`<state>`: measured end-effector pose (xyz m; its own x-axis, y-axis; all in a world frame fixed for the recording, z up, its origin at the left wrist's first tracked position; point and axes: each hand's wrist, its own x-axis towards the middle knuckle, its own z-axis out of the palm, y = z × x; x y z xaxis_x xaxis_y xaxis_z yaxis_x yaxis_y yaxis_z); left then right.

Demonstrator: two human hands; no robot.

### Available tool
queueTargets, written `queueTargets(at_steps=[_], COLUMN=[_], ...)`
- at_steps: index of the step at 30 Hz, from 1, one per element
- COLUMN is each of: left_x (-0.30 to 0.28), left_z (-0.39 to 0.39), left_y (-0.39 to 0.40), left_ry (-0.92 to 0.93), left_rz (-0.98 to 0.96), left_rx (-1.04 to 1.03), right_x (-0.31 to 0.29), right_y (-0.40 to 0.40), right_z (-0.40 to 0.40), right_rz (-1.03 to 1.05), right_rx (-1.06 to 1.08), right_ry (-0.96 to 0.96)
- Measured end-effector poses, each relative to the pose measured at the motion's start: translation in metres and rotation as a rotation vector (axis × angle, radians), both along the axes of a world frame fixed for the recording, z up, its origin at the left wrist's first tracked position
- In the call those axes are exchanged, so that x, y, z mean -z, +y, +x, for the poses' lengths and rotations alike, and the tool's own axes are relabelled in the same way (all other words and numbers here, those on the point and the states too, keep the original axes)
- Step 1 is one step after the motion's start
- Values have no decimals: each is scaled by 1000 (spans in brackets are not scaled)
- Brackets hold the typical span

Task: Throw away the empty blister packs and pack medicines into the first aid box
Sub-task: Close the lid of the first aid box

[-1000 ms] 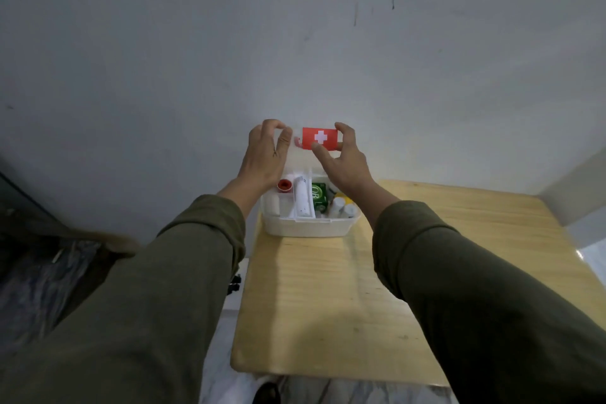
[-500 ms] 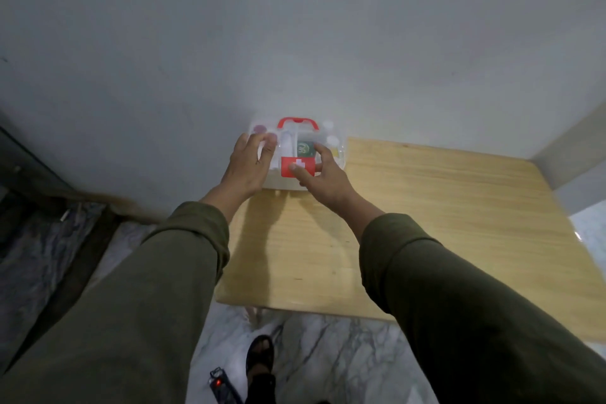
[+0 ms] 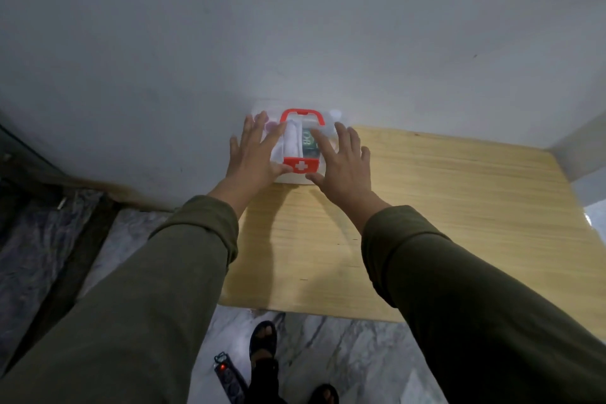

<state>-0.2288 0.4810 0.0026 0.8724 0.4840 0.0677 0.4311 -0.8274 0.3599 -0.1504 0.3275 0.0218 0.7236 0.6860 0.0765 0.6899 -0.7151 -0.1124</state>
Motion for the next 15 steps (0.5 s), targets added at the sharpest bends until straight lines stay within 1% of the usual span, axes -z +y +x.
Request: queueTargets(at_steps=[7, 15], left_x=[6, 6], left_z=[19, 52], left_y=[24, 51], left_ry=[10, 6], left_rz=[-21, -56], left_rx=[80, 121], right_x=[14, 12], right_y=[24, 52], right_z=[18, 46], right_rz=[-9, 22], right_rx=[48, 92], right_ry=[22, 60])
